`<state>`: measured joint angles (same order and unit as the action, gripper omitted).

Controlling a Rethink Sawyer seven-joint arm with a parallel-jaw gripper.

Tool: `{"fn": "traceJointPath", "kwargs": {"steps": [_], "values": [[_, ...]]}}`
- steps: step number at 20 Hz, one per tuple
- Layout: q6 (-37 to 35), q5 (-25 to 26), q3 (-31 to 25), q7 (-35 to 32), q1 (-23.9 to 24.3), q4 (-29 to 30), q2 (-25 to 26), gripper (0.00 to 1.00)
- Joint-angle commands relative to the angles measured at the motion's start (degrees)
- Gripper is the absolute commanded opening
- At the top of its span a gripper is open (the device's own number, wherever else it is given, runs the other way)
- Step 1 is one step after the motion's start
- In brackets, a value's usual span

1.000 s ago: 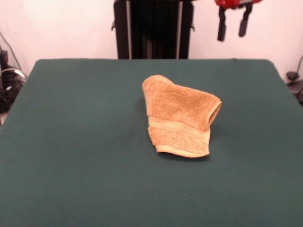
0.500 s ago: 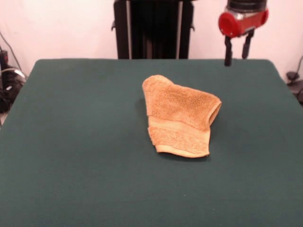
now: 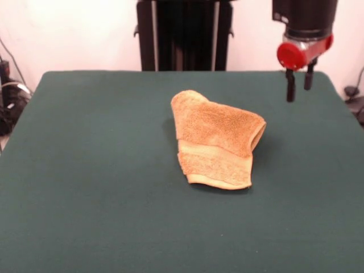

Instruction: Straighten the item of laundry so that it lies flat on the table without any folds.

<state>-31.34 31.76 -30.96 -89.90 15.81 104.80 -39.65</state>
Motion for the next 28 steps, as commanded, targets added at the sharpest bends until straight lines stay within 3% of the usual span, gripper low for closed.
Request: {"fn": "traceJointPath", "kwargs": {"steps": [1,18,28], "values": [[-8.27,5.22,-10.02,21.66,0.7,-10.13,6.79,1.0],[-19.94,6.84,-15.56,36.1,1.32,-20.63,9.5,1.0],[-25.03,7.14,-15.8,42.5,-0.25,-26.95,10.65,1.0]]}}
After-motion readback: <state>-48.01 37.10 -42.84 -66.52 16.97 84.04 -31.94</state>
